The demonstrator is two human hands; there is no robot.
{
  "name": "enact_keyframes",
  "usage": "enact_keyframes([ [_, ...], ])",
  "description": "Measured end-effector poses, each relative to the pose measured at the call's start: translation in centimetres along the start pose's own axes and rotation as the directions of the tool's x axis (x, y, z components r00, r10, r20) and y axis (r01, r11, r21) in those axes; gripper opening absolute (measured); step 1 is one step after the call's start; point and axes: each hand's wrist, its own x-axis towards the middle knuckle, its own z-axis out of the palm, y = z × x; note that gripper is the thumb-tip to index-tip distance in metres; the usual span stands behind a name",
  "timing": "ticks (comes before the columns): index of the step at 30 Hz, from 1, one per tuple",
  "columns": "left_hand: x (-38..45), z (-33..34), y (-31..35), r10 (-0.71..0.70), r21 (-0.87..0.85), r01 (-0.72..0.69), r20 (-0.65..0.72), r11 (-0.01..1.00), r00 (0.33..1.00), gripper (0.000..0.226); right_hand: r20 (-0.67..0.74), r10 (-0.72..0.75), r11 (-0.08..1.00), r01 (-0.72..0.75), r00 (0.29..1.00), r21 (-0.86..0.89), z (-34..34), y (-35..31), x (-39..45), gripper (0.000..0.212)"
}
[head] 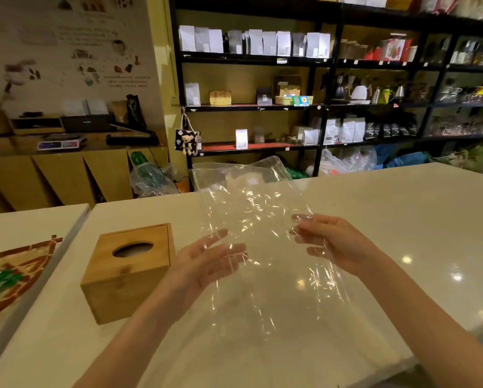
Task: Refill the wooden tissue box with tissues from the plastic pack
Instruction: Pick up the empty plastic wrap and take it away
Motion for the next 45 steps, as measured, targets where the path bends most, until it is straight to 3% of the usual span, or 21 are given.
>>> enact_keyframes([
  [3, -0.2, 0.0, 0.0, -0.012, -0.085, 0.009, -0.034, 0.996, 0.999, 0.059, -0.026, 0.032, 0.999, -0.032, 0.999, 0.019, -0.1, 1.0, 0.2, 0.015],
  [6, -0.3, 0.1, -0.3, 0.012, 0.014, -0.010, -0.123, 1.000, 0.992, 0.047, -0.043, 0.037, 0.999, -0.037, 0.998, 0.006, -0.2, 1.7, 0.0, 0.015],
  [9, -0.5, 0.6, -0.7, 0.079, 0.147, -0.048, -0.214, 0.988, 0.974, 0.053, -0.062, 0.056, 0.998, -0.055, 0.997, 0.014, -0.3, 2.3, -0.2, 0.015],
  [13, -0.7, 1.1, -0.9, 0.137, 0.129, -0.103, -0.287, 0.986, 0.948, 0.064, -0.088, 0.041, 0.999, -0.037, 0.995, 0.040, -0.3, 2.8, -0.6, 0.018],
  [16, -1.1, 1.5, -0.7, 0.171, 0.188, -0.119, -0.289, 0.975, 0.942, 0.059, -0.124, -0.034, 0.999, 0.037, 0.992, 0.028, -0.3, 3.3, -1.0, 0.019],
  [20, -1.4, 1.6, -0.7, 0.193, 0.225, -0.130, -0.283, 0.966, 0.940, 0.046, -0.158, -0.158, 0.987, 0.157, 0.975, -0.018, -0.2, 3.4, -1.6, 0.038],
  [25, -1.1, 1.0, -0.8, 0.189, 0.282, -0.113, -0.258, 0.953, 0.948, 0.024, -0.087, -0.206, 0.969, 0.190, 0.975, -0.160, -0.4, 3.0, -2.7, 0.022],
  [28, -1.1, 0.5, -0.4, 0.168, 0.337, -0.093, -0.201, 0.937, 0.965, 0.019, -0.069, -0.224, 0.938, 0.196, 0.972, -0.287, -0.7, 2.4, -3.5, 0.023],
  [32, -1.3, 0.0, 0.0, 0.146, 0.552, -0.060, -0.113, 0.832, 0.983, 0.040, -0.032, -0.236, 0.874, 0.197, 0.971, -0.444, -1.1, 1.9, -5.3, 0.030],
  [36, -2.0, 0.5, -0.3, 0.288, 0.765, -0.087, -0.132, 0.638, 0.949, 0.019, -0.052, -0.362, 0.718, 0.242, 0.931, -0.653, -1.1, 2.0, -7.3, 0.023],
  [42, -4.6, 1.5, 0.5, 0.428, 0.872, -0.146, -0.078, 0.467, 0.901, 0.010, -0.072, -0.532, 0.500, 0.244, 0.843, -0.831, -0.9, 2.2, -8.9, 0.019],
  [43, -5.2, 1.5, 0.9, 0.432, 0.880, -0.142, -0.078, 0.453, 0.899, 0.010, -0.048, -0.527, 0.492, 0.259, 0.849, -0.831, -0.9, 1.8, -9.1, 0.015],
  [45, -6.2, 1.5, 1.7, 0.418, 0.892, -0.119, -0.084, 0.437, 0.905, 0.012, -0.010, -0.467, 0.607, 0.312, 0.884, -0.731, -0.7, 0.9, -9.6, 0.008],
])
